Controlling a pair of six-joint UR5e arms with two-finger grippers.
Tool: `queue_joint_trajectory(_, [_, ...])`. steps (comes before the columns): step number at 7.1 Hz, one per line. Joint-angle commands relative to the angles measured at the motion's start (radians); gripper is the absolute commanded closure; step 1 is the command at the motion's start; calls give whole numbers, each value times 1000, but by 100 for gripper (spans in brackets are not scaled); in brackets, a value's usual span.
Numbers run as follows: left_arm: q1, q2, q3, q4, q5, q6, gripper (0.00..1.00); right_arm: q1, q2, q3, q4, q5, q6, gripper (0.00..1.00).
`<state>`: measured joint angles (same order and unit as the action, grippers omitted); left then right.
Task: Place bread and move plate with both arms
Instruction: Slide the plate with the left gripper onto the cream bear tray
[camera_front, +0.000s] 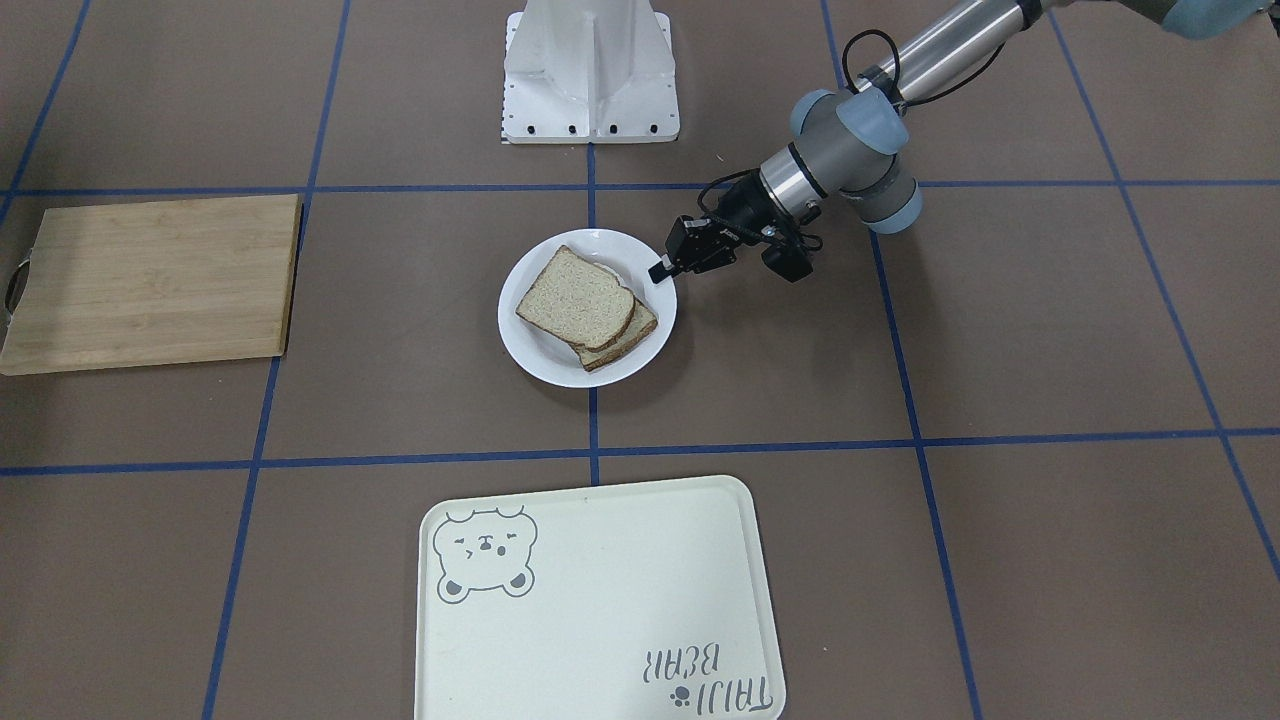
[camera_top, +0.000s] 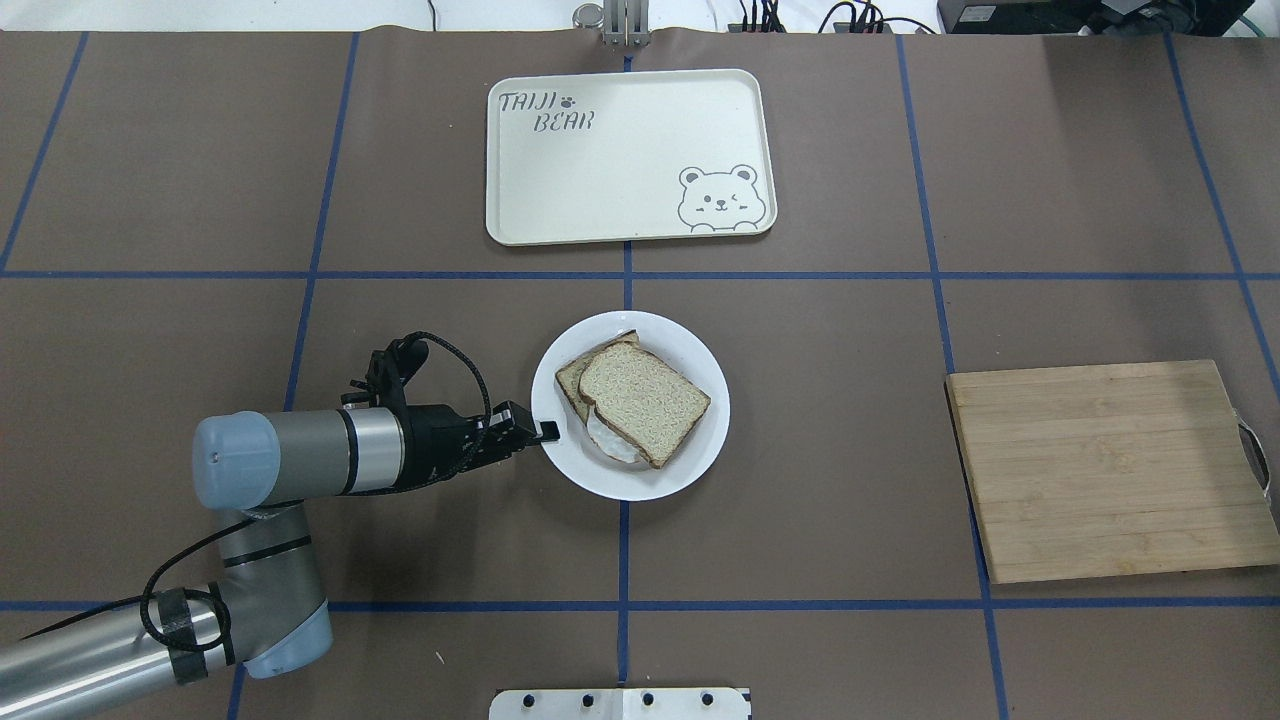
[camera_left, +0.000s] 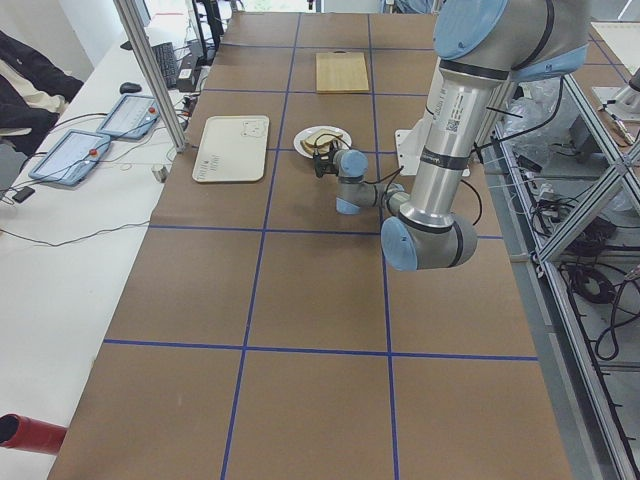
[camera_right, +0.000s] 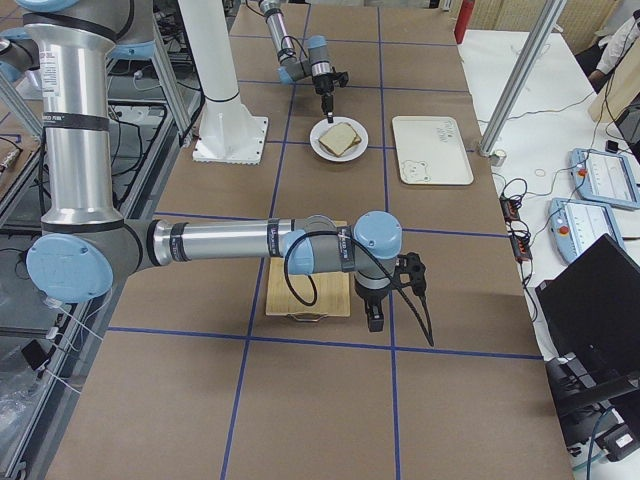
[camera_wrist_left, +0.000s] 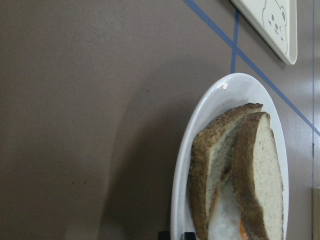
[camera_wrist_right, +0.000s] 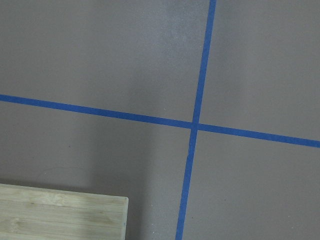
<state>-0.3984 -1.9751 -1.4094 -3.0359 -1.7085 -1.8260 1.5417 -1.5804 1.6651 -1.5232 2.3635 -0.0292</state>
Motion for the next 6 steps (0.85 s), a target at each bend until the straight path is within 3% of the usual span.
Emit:
queue_joint_trajectory(1, [-16,-40,-2,-27,27,-102,100,0,0,-1,0,-1,0,0])
queue_joint_trajectory(4, [-124,-89,24,9,104,-273,100,0,0,-1,0,-3,0,0])
queue_joint_trajectory(6, [-219,-262,215,124,139,-340,100,0,3,-2,0,-3,0,0])
